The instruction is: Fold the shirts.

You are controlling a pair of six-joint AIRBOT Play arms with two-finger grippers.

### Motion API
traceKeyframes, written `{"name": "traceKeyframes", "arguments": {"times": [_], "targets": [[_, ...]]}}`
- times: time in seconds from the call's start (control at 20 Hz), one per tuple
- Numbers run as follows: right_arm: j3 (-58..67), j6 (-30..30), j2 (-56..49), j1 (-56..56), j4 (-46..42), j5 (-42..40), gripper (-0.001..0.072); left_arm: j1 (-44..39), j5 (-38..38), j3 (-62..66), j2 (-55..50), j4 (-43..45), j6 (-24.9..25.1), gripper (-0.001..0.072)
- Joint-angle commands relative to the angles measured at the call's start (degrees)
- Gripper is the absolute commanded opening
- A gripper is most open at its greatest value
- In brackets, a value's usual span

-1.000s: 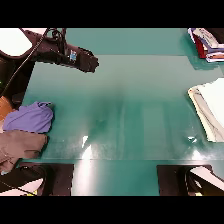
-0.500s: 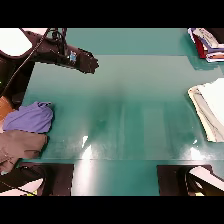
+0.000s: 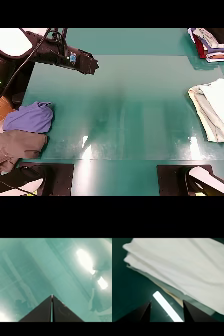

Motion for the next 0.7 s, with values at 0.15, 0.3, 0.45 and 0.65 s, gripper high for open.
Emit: {"name": "traceKeyframes", "arguments": {"times": [0.15,0.3,0.45,0.65], "targets": [[0.2,-0.5,0.0,25.1,7.3,-0.9,0.0445,0.0,0.2,0.0,0.0,0.0,0.0,0.0024],[0.3,-2.1,0.0,35.6,7.0,-2.5,0.0312,0.0,0.2,0.0,0.0,0.0,0.0,0.0024],[0.2,-3.9,0.0,41.9,7.0,-2.8,0.0018,0.0,0.2,0.0,0.0,0.0,0.0,0.0024],[0.2,-3.9,0.0,44.9,7.0,-2.8,0.0017,0.0,0.2,0.0,0.0,0.0,0.0,0.0024]]}}
